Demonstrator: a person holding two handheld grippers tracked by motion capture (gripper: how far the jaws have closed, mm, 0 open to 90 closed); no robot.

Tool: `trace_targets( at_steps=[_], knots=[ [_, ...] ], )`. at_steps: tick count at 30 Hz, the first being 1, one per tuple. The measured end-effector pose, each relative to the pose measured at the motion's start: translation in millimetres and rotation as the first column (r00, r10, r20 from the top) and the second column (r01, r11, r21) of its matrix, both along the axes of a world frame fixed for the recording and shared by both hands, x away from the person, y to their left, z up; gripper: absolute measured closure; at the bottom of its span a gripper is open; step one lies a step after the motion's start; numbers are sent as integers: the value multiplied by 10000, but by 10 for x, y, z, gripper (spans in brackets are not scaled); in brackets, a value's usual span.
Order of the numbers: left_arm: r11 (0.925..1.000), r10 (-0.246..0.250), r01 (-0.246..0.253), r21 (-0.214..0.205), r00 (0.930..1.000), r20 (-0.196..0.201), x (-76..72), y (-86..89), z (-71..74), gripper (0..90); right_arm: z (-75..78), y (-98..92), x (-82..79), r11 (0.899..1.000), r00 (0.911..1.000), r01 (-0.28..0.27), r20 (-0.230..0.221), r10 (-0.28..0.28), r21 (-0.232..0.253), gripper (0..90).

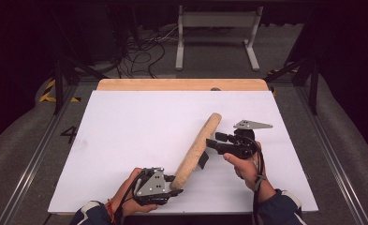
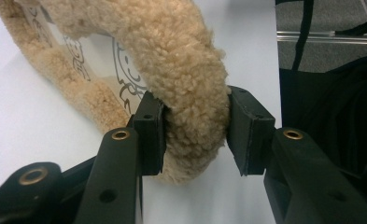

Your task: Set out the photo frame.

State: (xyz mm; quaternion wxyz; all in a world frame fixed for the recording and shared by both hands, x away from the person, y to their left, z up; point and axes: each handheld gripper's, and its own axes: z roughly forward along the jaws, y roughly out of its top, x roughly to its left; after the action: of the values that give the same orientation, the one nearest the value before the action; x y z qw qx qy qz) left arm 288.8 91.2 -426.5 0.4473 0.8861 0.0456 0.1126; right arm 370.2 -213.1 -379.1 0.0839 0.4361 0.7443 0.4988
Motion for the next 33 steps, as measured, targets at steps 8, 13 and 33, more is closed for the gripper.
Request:
trace_targets(
  at_steps=[8, 13, 33],
  knots=[
    [9999, -82, 81, -119, 9999, -93, -19, -94, -25, 602, 47, 137, 14, 9996, 9973, -99, -720, 116, 245, 363],
    [9998, -67, 62, -190, 9997, -240, -24, -134, -37, 596, 17, 231, 30, 9999, 9939, -87, -1096, 97, 97, 319],
    [9993, -349, 343, -133, 9984, -452, -22, -269, -49, 484, -38, 473, 275, 9957, 9430, -257, -3329, -55, -893, 305]
  ],
)
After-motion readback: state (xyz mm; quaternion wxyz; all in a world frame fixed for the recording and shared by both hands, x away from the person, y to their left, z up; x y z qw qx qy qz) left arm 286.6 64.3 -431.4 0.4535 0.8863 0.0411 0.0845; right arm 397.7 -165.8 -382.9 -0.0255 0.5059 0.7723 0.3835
